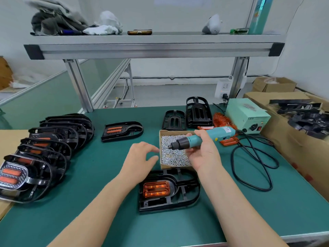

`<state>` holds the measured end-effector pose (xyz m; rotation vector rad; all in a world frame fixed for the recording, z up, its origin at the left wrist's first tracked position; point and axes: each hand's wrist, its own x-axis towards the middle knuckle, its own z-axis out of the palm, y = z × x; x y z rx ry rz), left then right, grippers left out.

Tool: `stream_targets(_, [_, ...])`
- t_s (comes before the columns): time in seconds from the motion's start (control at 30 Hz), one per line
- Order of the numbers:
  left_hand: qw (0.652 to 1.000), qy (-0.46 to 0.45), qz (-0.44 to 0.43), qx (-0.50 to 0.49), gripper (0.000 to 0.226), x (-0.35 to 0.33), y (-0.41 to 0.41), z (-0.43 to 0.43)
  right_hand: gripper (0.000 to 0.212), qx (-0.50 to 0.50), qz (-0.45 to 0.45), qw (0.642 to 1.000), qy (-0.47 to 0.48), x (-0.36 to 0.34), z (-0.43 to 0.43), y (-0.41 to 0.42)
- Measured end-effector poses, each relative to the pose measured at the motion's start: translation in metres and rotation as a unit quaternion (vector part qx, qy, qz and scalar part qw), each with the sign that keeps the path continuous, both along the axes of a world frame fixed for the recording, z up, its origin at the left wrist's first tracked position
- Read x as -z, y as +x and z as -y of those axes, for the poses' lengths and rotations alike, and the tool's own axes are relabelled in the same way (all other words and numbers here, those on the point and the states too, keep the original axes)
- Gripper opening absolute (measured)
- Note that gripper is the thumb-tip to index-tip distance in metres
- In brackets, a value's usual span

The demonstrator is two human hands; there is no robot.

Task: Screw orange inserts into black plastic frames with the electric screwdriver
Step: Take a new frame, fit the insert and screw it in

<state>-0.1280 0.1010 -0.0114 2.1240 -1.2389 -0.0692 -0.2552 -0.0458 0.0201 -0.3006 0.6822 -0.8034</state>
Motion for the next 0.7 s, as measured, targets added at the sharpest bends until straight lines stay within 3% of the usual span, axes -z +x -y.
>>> stream_targets(0.17, [0.987, 0.120, 0.091, 0.061, 0.022, -0.007, 0.003, 0.039, 0.039, 0.056, 0.012, 0.998, -0.030, 0.003, 0.012, -0.004])
stream_targets(0.33, [0.964, 0.172, 0.169, 0.109, 0.020, -0.007, -0.005, 0.063, 0.037, 0.065, -0.004, 0.992, -0.109, 0.007, 0.024, -0.009])
stream_targets(0.6, [0.956, 0.156, 0.215, 0.126, 0.006, 0.003, -0.011, 0.074, 0.010, 0.001, -0.013, 0.982, -0.189, 0.005, 0.023, -0.007])
stream_targets(0.7, [0.964, 0.132, 0.193, 0.125, 0.012, 0.008, -0.013, 0.069, 0.026, -0.007, -0.034, 0.980, -0.195, 0.006, 0.021, -0.003])
